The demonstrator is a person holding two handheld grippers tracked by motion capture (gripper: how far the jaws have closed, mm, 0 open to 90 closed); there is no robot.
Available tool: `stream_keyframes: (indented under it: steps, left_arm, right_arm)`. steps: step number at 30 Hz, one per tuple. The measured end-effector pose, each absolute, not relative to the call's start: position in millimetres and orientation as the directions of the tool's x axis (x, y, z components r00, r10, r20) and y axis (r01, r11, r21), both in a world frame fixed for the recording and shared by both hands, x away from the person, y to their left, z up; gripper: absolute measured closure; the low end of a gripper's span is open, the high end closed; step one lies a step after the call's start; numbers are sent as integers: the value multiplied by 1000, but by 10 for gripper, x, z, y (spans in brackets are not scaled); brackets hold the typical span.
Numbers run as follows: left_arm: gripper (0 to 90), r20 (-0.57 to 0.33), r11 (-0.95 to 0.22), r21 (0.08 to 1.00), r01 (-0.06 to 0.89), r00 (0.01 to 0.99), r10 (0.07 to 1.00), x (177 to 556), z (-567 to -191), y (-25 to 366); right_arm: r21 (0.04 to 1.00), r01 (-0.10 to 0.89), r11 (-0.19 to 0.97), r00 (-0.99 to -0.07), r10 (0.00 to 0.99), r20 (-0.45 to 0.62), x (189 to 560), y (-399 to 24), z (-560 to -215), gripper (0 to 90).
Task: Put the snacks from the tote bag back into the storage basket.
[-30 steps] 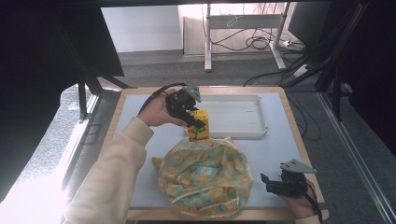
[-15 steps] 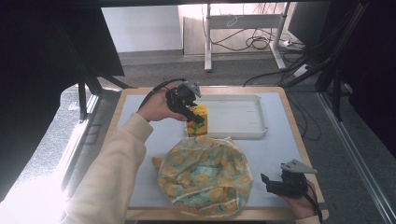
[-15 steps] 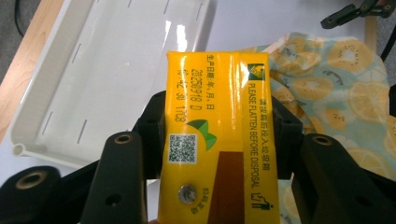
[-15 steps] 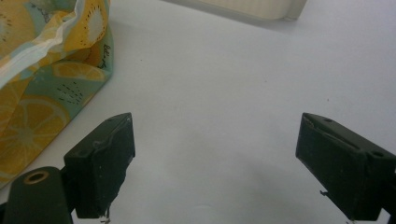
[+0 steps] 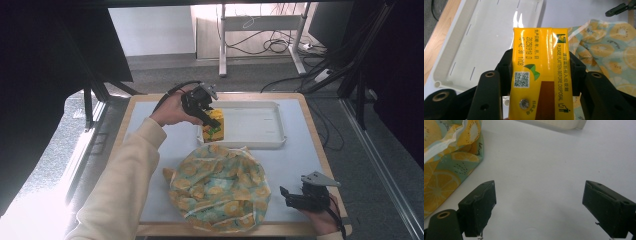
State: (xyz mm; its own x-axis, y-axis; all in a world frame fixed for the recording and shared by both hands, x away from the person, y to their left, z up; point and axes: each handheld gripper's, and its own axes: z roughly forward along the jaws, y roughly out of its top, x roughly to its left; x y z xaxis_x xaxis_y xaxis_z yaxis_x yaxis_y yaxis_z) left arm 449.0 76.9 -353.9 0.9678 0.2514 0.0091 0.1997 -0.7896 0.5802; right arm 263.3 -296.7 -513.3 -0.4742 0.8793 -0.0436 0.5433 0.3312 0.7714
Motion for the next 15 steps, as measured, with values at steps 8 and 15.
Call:
stream_keyframes:
  steps: [8,15]
  left_arm:
    - [525,5,-794,572,204,968,252,4589,-3605,773]
    - [525,-1,-795,569,210,967,255,4675,-3710,738]
  right_arm:
    - [768,548,331,-472,880,-42,2634,-2971,-5143,118]
    - [770,547,328,-470,882,-43,2634,-2980,-5142,118]
